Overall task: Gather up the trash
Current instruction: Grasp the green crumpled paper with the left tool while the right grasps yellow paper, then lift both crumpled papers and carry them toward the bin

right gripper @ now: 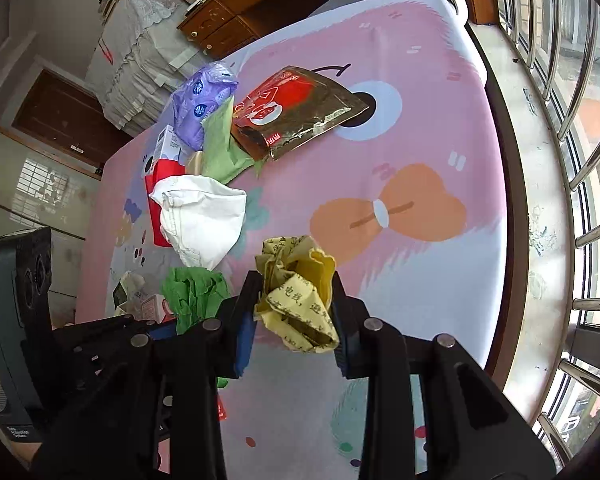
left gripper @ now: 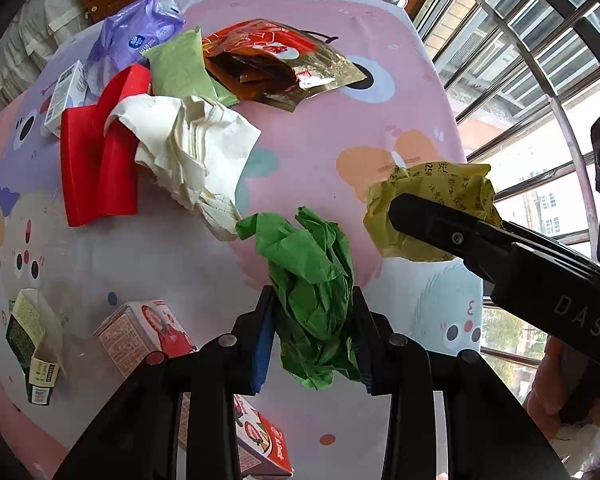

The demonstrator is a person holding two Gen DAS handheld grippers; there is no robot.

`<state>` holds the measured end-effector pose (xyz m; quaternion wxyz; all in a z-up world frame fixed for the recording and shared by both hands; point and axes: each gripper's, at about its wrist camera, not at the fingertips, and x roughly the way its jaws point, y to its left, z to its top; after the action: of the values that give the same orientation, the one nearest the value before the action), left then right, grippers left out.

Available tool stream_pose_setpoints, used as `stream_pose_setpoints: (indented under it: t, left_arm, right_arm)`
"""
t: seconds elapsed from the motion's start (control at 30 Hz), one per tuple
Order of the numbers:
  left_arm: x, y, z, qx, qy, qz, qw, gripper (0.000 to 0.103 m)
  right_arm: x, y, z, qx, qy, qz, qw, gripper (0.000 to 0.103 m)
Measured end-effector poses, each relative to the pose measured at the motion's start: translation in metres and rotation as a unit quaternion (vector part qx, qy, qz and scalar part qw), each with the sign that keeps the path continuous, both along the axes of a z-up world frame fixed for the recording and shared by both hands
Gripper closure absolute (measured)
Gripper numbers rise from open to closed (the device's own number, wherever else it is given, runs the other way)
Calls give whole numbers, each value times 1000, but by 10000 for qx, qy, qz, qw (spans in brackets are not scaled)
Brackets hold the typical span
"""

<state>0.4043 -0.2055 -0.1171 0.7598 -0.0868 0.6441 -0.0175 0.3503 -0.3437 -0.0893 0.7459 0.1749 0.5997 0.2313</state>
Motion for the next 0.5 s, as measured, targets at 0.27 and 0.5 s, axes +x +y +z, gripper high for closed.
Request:
stream_pose_setpoints:
  t: [0.27,0.5]
  left_arm:
    - [-57,38,88,38,-784,-402,9961,68]
    - [-153,106,160,194,-1431,-685,9871,68]
  right_arm:
    - [-51,4,61,77,-326,-200,9992,75]
    - [-129,49,111,152,-613,-202,9978,75]
